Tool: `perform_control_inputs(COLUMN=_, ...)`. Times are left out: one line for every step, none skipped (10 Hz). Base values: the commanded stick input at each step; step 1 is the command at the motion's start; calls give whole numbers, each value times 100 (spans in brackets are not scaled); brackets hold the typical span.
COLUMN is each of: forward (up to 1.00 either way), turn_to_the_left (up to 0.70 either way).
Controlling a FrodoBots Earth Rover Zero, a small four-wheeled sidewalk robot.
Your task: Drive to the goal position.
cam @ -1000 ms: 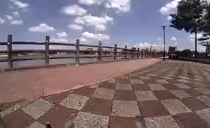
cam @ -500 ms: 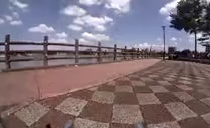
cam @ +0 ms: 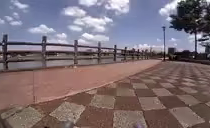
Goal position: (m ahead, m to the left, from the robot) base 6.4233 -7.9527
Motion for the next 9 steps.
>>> perform_control_inputs(forward=30, turn_to_the_left=27)
perform_control_inputs(forward=30, turn_to_the_left=27)
perform_control_inputs(forward=30, turn_to_the_left=10)
perform_control_inputs(forward=30, turn_to_the_left=0)
perform_control_inputs(forward=30, turn_to_the_left=0)
perform_control_inputs(forward=30, turn_to_the_left=0)
perform_control_inputs(forward=30, turn_to_the_left=0)
perform_control_inputs(forward=30, turn_to_the_left=15)
perform_control_inputs(forward=30, turn_to_the_left=27)
